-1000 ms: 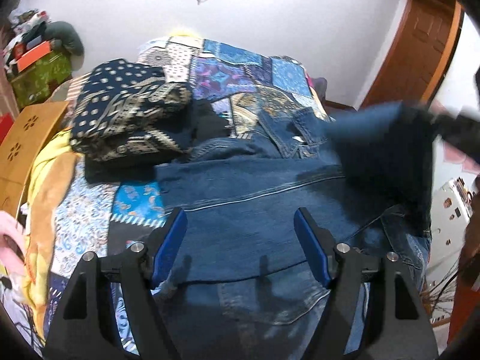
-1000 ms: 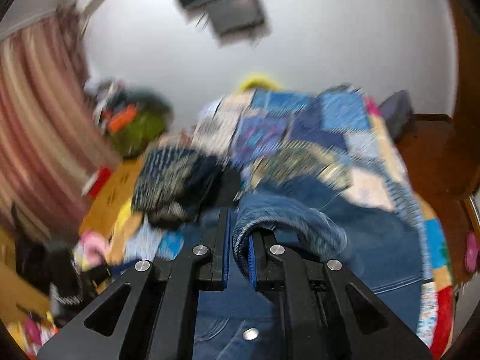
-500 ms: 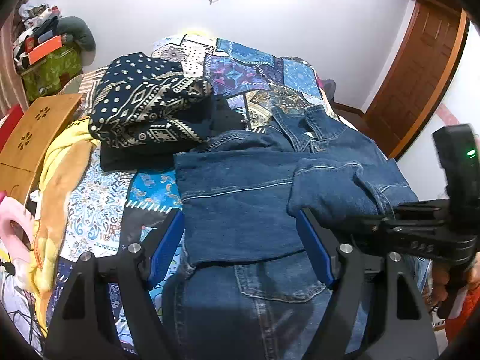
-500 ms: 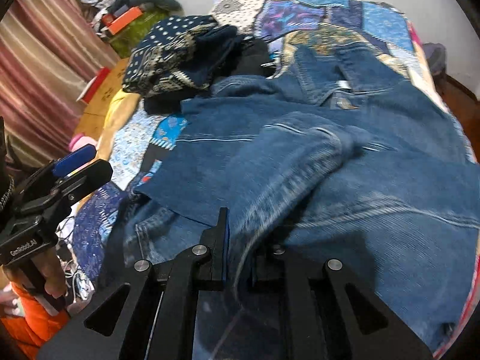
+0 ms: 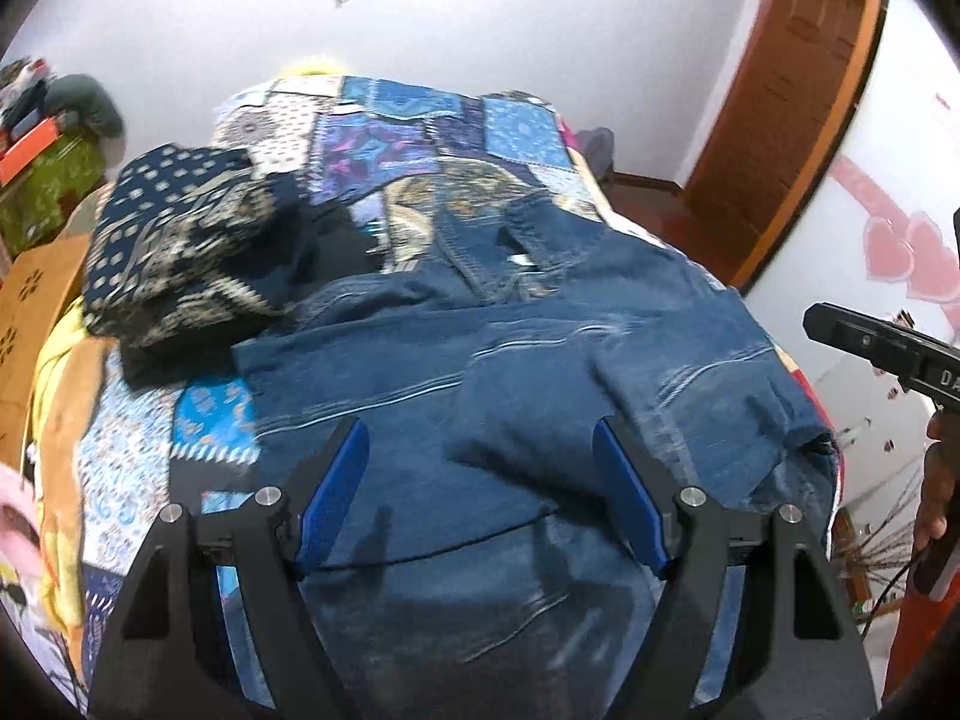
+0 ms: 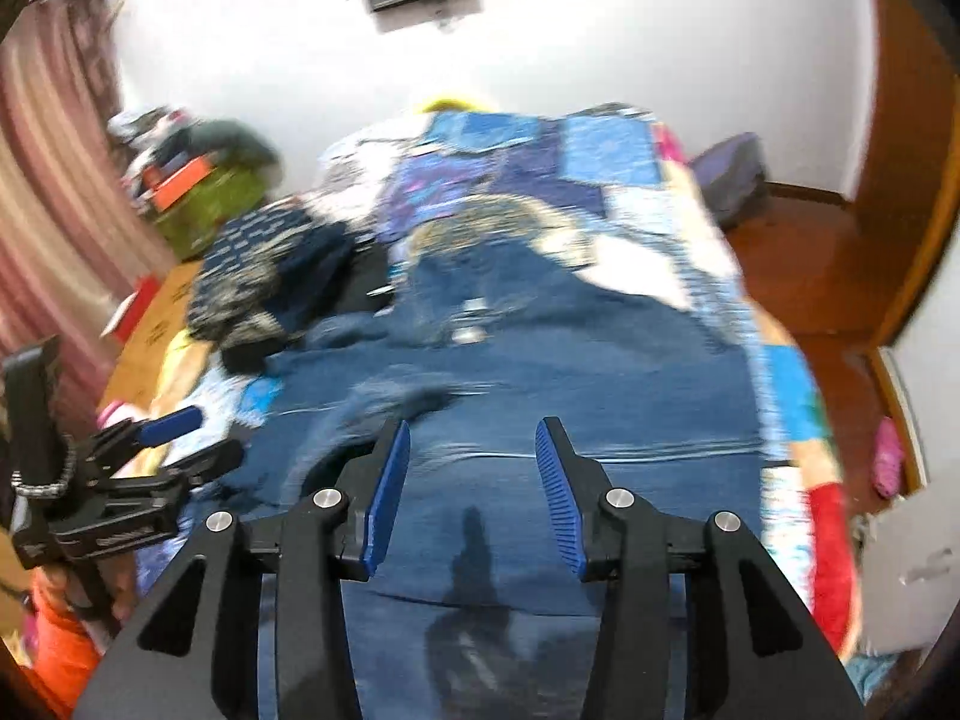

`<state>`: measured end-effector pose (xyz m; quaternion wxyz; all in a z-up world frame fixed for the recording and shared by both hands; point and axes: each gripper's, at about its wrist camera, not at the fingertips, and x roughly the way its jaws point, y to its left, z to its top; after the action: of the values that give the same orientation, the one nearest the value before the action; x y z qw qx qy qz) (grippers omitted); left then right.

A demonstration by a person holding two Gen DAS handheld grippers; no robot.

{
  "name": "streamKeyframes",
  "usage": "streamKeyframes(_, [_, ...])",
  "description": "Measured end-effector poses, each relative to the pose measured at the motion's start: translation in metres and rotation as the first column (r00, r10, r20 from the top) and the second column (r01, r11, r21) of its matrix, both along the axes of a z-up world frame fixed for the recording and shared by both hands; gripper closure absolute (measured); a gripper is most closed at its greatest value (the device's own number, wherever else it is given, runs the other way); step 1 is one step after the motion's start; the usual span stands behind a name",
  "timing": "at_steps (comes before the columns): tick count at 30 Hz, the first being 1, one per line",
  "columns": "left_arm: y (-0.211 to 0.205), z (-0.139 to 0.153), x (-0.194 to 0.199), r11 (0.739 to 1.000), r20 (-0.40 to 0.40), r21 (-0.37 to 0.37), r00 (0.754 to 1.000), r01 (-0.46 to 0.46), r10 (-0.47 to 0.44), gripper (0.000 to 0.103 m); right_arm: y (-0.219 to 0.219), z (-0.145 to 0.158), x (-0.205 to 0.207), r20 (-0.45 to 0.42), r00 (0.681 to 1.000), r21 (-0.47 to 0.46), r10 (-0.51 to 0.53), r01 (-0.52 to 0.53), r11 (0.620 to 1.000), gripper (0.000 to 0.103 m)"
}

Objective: Fold large clothes
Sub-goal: 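Grasp the jacket's hem with the left gripper while the right gripper grasps the hem too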

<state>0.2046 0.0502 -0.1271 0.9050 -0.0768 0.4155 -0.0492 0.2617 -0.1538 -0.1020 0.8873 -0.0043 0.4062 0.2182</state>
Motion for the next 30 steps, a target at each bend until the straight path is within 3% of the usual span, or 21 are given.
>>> streamKeyframes(6, [-0.03,-0.009,0.026,0.997,-0.052,-0.025,0.996,0.072,-0.073,0.027,-0.054,-0.018,0.012,-0.056,0.989,0.011,-0.137,0.138,0.99,0.063])
streamKeyframes(12, [-0.042,-0.033,0.048,0.993,-0.167,-0.07,0.98,0.093,-0.104,0.027,-0.084,-0.042,0.016,-0.135,0.97,0.032,-0.203,0.209,0.977,0.063])
streamKeyframes(17, [-0.044,-0.049,0.055,0.996,-0.215,-0.01,0.973,0.087,-0.087,0.028,-0.091,-0.057,0.017,-0.167,0.964,0.033,-0.205,0.214,0.976,0.063])
streamKeyframes(19, [-0.042,-0.053,0.055,0.998,-0.21,0.047,0.977,0.042,-0.031,0.042,-0.091,-0.06,0.017,-0.171,0.964,0.028,-0.204,0.212,0.977,0.063])
streamKeyframes(22, [-0.04,-0.054,0.058,0.998,-0.216,0.051,0.976,0.044,-0.032,0.071,-0.094,-0.062,0.015,-0.171,0.965,0.033,-0.2,0.209,0.977,0.063])
streamKeyframes(26, [-0.039,-0.031,0.067,0.997,-0.144,0.06,0.989,0.047,-0.038,0.086,-0.099,-0.061,0.017,-0.172,0.964,0.049,-0.201,0.212,0.976,0.063])
streamKeyframes(30, [-0.04,0.022,0.069,0.996,0.025,0.058,0.998,0.061,-0.063,0.09,-0.099,-0.05,0.019,-0.146,0.968,0.056,-0.205,0.215,0.975,0.063])
